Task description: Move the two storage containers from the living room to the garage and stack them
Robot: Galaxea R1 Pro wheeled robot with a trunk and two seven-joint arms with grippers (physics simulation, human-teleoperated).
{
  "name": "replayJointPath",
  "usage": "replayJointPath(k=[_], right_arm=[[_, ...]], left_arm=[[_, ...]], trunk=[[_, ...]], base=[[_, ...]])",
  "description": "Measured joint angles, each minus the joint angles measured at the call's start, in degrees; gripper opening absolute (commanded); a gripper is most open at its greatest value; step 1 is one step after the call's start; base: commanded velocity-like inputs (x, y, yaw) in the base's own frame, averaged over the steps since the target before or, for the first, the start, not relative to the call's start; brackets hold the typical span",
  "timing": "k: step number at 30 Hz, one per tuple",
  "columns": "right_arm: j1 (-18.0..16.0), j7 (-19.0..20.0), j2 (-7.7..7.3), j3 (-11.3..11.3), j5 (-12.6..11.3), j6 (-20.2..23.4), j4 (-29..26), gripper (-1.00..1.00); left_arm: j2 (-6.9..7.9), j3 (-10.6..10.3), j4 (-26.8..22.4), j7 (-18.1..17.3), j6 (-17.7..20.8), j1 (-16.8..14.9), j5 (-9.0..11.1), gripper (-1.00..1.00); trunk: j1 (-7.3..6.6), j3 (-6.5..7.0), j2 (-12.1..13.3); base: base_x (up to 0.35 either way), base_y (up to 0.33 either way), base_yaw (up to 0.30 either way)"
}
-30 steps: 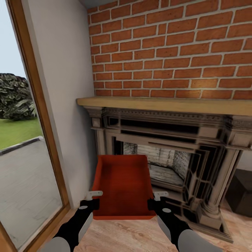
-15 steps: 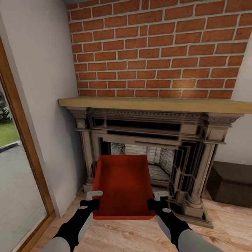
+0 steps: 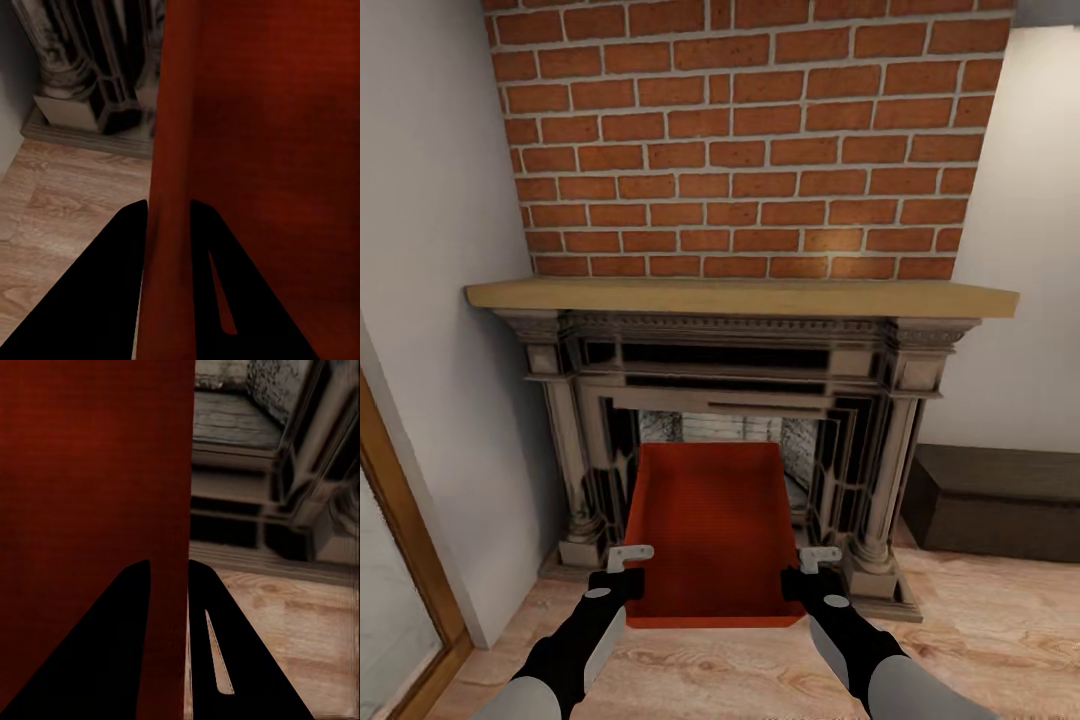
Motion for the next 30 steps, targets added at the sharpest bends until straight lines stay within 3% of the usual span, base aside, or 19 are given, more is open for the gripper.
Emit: replayJointPath(k=[30], right_arm=[[0.0, 0.0, 0.0, 0.0, 0.0, 0.0, 0.0, -1.0]], left_arm=[[0.0, 0.0, 0.0, 0.0, 0.0, 0.0, 0.0, -1.0]], trunk=[[0.0, 0.0, 0.0]], base=[[0.0, 0.0, -0.261]])
